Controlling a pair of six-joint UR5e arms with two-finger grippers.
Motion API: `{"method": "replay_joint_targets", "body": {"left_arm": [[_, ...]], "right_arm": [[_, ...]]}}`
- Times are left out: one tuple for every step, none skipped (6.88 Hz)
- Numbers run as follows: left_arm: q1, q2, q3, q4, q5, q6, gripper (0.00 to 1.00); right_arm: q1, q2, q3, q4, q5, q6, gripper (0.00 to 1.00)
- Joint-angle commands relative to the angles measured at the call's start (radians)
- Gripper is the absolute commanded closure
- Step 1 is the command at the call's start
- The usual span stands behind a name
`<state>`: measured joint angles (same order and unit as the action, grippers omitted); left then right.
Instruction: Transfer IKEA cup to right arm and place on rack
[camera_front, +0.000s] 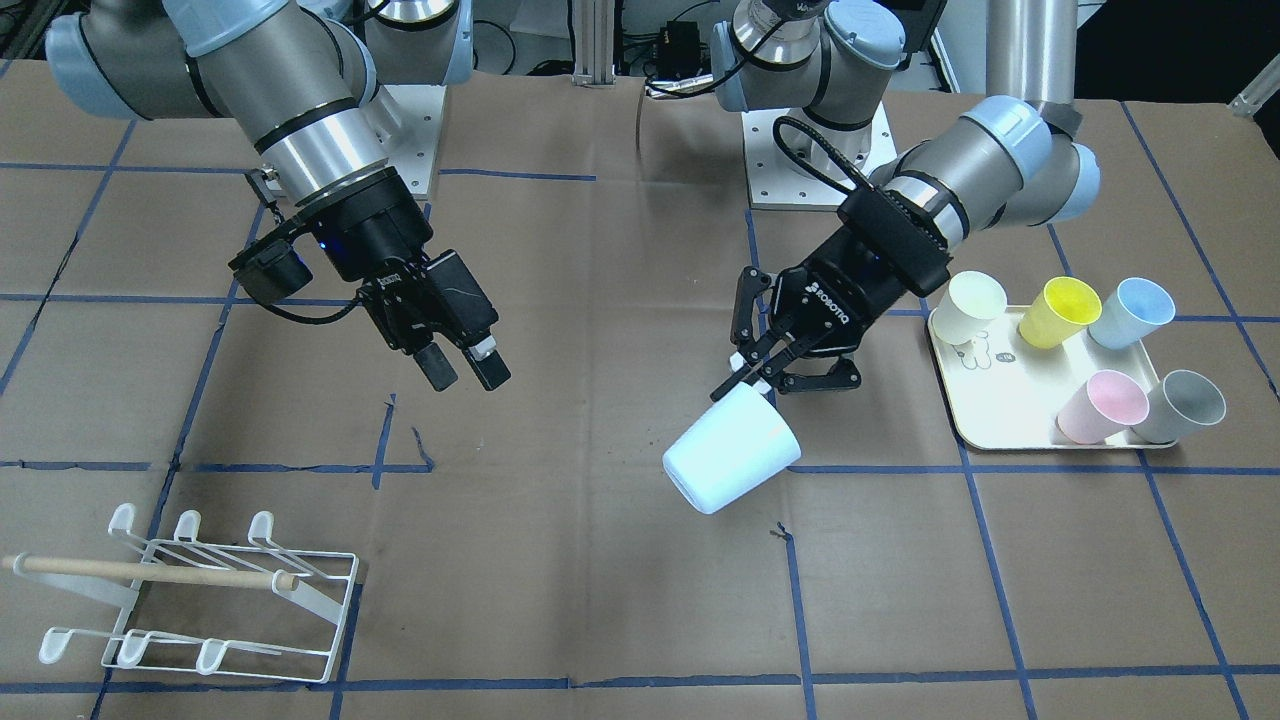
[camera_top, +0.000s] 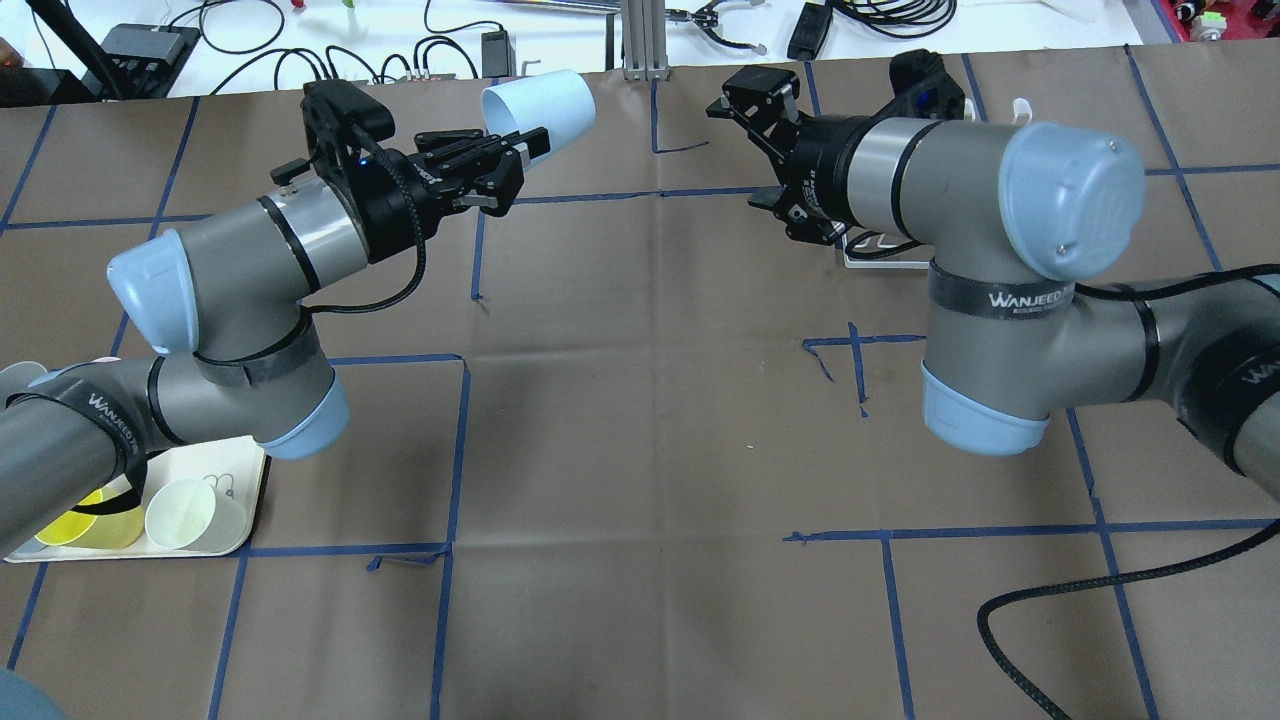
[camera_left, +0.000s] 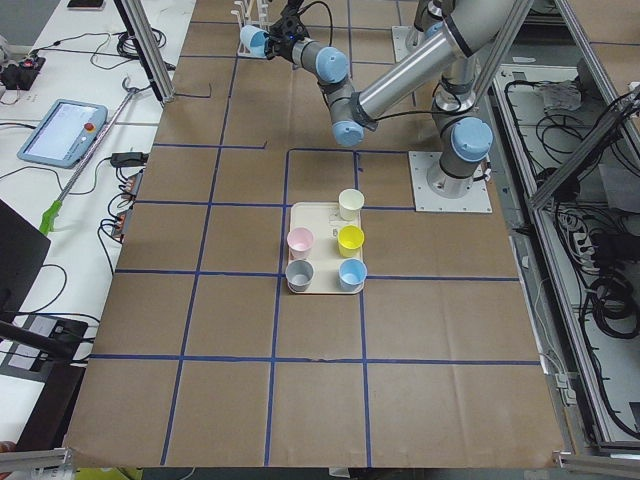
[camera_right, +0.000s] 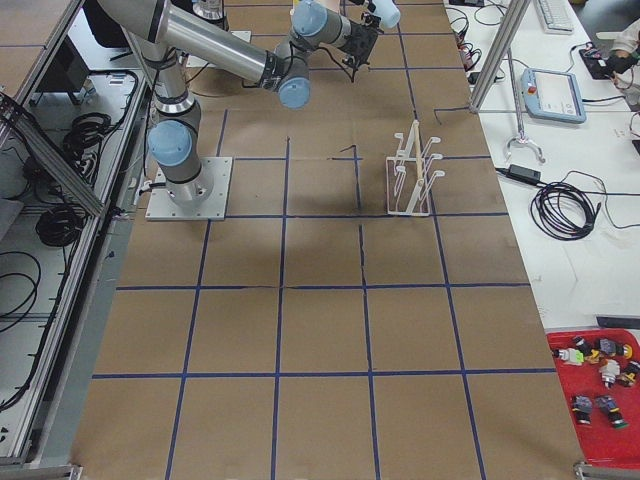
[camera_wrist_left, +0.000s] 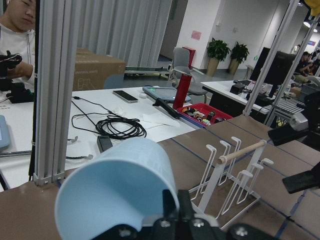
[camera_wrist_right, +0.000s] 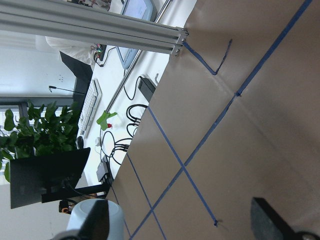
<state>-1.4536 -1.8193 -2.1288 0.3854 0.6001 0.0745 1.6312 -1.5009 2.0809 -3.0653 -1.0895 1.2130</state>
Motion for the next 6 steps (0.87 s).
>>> {"method": "replay_joint_targets", "body": {"left_arm": [[-0.011,-0.005,-0.005,0.024,-0.006,-0.027,0.97],[-0.031,-0.012,-0.005,0.023,-0.006,-0.031,0.96],[-0.068,-0.014,0.0,0.017,0.006,-0.032,0.96],[-0.073,-0.014,0.006,0.013,0.006,-0.032,0.96],[-0.074,-0.015,0.006,0.012,0.004,-0.032,0.96],[-0.074,-0.015,0.006,0.012,0.006,-0.035,0.96]], "right_arm": [[0.002,0.016,0.018,-0.084,0.002,0.103,0.0],[0.006,0.028,0.021,-0.089,0.022,0.103,0.0],[0.007,0.039,0.024,-0.092,0.101,0.096,0.0],[0.007,0.068,0.012,-0.092,0.135,0.102,0.0],[0.012,0.089,-0.016,-0.128,0.141,0.102,0.01],[0.019,0.103,-0.031,-0.185,0.14,0.112,0.01]]}}
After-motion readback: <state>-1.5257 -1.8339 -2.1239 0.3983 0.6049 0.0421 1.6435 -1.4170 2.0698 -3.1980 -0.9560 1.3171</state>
